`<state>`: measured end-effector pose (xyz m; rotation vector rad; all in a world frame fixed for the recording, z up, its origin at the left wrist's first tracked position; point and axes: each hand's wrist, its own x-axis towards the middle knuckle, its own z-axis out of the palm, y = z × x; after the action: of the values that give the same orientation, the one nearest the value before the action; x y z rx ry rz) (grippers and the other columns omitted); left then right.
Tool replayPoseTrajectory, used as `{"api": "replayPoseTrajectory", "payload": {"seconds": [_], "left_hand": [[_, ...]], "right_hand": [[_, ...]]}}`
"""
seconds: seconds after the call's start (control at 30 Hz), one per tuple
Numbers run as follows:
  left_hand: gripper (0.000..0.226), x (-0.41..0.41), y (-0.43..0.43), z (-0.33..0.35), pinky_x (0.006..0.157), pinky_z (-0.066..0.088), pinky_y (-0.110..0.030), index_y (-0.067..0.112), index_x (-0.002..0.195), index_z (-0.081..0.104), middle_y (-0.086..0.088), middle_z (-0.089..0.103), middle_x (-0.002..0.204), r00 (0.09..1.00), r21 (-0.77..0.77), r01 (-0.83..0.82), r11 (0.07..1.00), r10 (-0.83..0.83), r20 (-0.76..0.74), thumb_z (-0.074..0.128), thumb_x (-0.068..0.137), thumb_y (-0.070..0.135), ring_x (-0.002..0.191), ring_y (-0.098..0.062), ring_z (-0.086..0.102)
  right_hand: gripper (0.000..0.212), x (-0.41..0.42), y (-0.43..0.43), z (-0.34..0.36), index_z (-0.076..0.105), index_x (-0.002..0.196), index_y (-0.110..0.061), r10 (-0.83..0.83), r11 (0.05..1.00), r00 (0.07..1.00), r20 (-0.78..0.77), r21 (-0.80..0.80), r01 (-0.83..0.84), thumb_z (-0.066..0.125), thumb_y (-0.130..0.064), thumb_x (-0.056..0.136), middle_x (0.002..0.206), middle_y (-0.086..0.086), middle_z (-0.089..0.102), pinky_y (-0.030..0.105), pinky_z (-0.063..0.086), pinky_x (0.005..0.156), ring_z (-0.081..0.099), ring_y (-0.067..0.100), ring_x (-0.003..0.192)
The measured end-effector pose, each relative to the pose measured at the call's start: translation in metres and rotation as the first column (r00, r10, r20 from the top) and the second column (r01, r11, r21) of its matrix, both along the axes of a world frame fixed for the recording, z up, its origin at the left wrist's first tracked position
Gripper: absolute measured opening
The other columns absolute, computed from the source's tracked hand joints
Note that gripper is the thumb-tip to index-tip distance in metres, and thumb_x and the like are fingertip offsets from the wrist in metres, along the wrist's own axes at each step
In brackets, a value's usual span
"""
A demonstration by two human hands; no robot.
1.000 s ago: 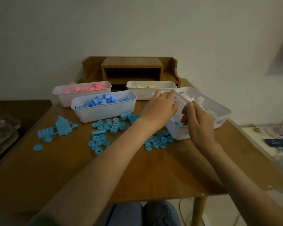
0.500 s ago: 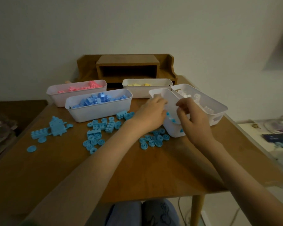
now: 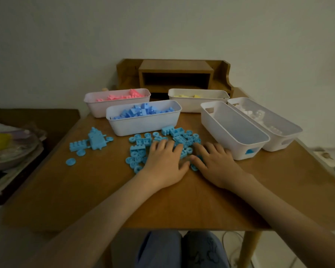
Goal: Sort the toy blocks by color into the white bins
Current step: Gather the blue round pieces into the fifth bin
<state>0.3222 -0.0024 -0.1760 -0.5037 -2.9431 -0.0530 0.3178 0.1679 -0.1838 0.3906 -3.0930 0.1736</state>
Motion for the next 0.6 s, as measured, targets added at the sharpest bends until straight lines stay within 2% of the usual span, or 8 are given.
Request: {"api": "replayPoseTrajectory", "payload": {"seconds": [0.1,0.2,0.3,0.47,0.6], "left_hand": [[0.058,-0.002,0.000,-0.007,0.108,0.019,-0.039,0.019,0.142,0.032,-0.004,0.037,0.141,0.996,0.023,0.050,0.998,-0.049,-0.079,0.030,0.095,0.053,0.130,-0.022,0.031],[0.054,-0.004,0.001,-0.009,0.102,0.029,-0.038,0.018,0.142,0.030,-0.004,0.036,0.138,0.995,0.083,0.081,0.993,-0.075,-0.071,0.032,0.096,0.047,0.123,-0.022,0.035],[0.051,-0.004,0.001,-0.010,0.098,0.033,-0.036,0.018,0.141,0.031,-0.005,0.037,0.134,0.991,0.105,0.102,0.989,-0.092,-0.093,0.033,0.097,0.042,0.119,-0.022,0.036],[0.039,-0.004,0.000,-0.011,0.088,0.039,-0.029,0.016,0.131,0.041,-0.005,0.041,0.125,0.988,0.212,0.142,0.967,-0.124,-0.097,0.038,0.097,0.036,0.111,-0.020,0.044],[0.031,-0.002,0.000,-0.011,0.084,0.040,-0.026,0.016,0.125,0.044,-0.003,0.045,0.121,0.990,0.307,0.109,0.946,-0.074,-0.123,0.040,0.098,0.031,0.107,-0.018,0.048]], "right_hand": [[0.052,-0.003,-0.003,-0.001,0.030,0.139,-0.028,0.008,1.000,0.993,-0.122,0.014,-0.007,0.017,-0.053,0.095,0.133,0.001,0.040,0.037,0.032,0.098,0.036,0.020,0.122],[0.057,-0.005,-0.007,0.000,0.041,0.124,-0.023,0.116,0.993,0.973,-0.199,0.038,-0.111,0.007,-0.051,0.089,0.116,0.001,0.044,0.031,0.036,0.088,0.043,0.019,0.104],[0.031,-0.007,-0.011,0.000,0.045,0.114,-0.019,0.166,0.984,0.963,-0.213,-0.021,-0.175,0.028,-0.039,0.097,0.106,0.002,0.046,0.029,0.039,0.081,0.043,0.016,0.091],[0.022,-0.009,-0.014,0.002,0.043,0.100,-0.020,0.075,0.985,0.979,-0.187,-0.138,-0.102,0.036,-0.041,0.097,0.089,-0.005,0.042,0.023,0.034,0.065,0.043,0.010,0.076],[0.022,-0.011,-0.014,0.002,0.041,0.097,-0.021,-0.002,0.981,0.982,-0.190,-0.191,-0.034,0.038,-0.043,0.096,0.085,-0.006,0.047,0.022,0.039,0.056,0.049,0.009,0.069]]}}
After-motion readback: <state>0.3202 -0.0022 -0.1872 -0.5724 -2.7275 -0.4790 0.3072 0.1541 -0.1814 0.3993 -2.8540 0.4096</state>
